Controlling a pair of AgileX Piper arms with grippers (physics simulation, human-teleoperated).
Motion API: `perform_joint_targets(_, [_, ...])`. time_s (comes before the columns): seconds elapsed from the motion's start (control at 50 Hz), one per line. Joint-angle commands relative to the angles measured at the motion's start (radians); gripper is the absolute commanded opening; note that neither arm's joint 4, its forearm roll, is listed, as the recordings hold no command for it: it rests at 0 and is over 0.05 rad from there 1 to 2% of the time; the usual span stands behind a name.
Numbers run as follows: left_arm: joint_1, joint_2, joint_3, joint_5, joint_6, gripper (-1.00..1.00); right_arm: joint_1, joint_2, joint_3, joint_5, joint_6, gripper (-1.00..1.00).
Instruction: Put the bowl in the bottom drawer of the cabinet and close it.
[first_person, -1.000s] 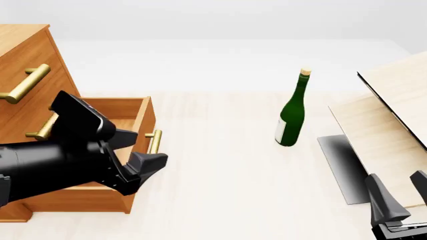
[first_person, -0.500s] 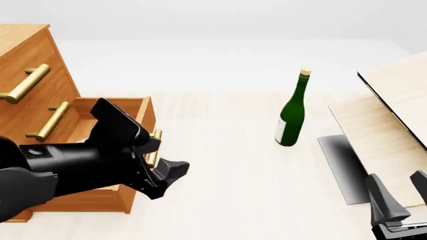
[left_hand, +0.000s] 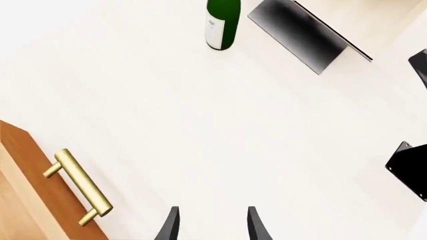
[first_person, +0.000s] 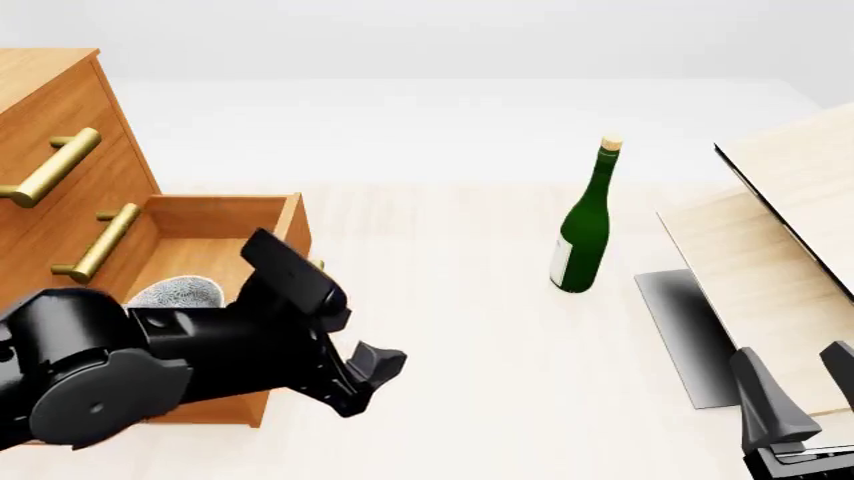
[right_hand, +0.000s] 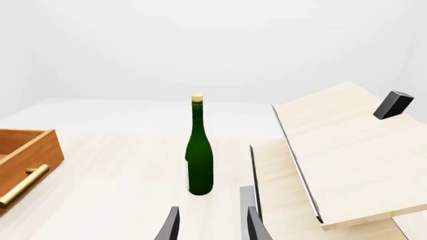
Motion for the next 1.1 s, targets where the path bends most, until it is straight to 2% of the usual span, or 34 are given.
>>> perform_joint_targets(0.02, [-0.009, 0.030, 0.027, -0.030, -0.047, 1.00, 0.000, 0.000, 0.000, -0.001, 0.000, 1.00])
perform_joint_targets(0.3, [0.005, 0.081, 0.061, -0.070, -0.076, 1.00, 0.000, 0.000, 0.001, -0.001, 0.000, 1.00])
perform_joint_targets(0.7, [0.031, 0.097, 0.087, -0.090, -0.078, 1.00, 0.000, 0.000, 0.001, -0.001, 0.000, 1.00])
perform_joint_targets(0.72, [0.049, 0.131, 0.109, -0.114, -0.099, 1.00, 0.000, 0.000, 0.000, -0.001, 0.000, 1.00])
perform_joint_targets(1.1, [0.089, 0.176, 0.151, -0.151, -0.111, 1.00, 0.000, 0.000, 0.001, -0.001, 0.000, 1.00])
